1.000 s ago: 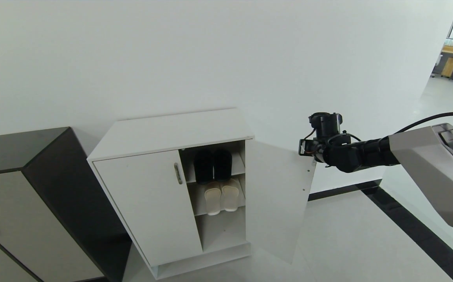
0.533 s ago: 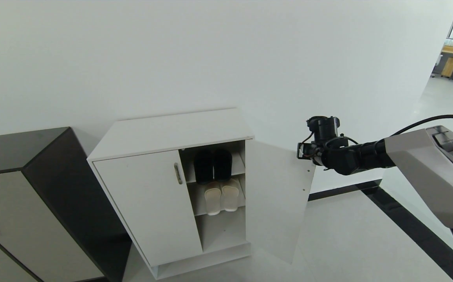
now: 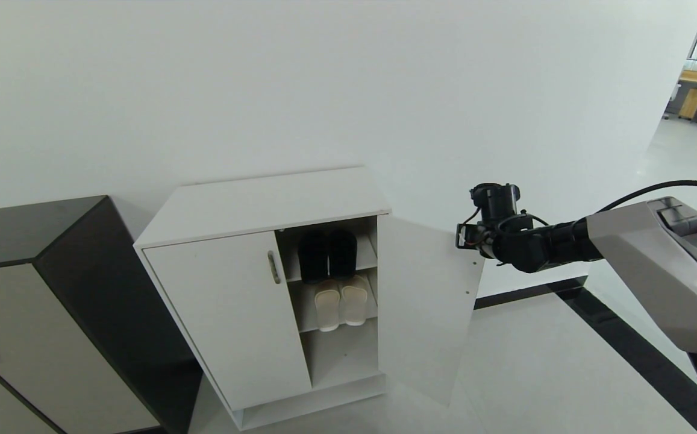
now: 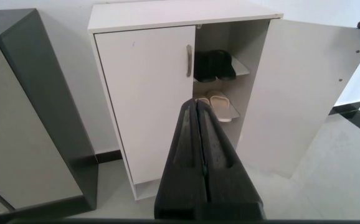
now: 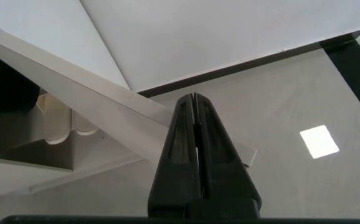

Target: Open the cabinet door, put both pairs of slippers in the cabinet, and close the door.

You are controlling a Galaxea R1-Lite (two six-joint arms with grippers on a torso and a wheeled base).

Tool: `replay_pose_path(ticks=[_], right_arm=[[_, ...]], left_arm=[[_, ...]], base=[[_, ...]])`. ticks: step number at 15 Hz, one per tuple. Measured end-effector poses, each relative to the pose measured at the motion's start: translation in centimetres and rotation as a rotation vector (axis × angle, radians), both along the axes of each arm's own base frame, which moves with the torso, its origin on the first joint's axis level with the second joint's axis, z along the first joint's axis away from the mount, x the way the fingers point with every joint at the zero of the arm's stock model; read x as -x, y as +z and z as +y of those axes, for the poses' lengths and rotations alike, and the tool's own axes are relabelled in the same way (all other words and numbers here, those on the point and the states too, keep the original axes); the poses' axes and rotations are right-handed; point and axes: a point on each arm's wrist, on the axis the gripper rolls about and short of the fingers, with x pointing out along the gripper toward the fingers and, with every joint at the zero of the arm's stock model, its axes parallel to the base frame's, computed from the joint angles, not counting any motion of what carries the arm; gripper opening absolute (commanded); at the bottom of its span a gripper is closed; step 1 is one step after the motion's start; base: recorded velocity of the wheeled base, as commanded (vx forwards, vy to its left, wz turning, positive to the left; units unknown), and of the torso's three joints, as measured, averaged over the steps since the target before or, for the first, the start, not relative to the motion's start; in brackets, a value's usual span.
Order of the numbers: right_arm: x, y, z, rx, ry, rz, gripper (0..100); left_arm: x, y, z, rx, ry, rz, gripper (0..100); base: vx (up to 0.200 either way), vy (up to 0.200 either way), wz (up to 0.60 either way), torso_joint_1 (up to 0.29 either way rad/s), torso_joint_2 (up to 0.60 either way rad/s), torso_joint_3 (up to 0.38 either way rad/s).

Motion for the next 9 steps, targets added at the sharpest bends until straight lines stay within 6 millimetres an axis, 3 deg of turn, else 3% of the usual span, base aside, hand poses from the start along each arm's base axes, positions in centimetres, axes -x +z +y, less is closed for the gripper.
replay_pose_path(ticks=[5,9], right_arm=[[1.3,-0.7,1.3,0.014,0.027,0.031,0],[4.8,-1.1,4.9,0.034,0.117,0.065,0]], left_arm=[[0.0,0.0,0.0,0.000,0.000,0.000,0],[0.0,0.0,0.0,0.000,0.000,0.000,0]], base=[[0.000,0.000,0.00,0.000,0.00,0.000],[0.000,0.000,0.00,0.000,0.00,0.000]])
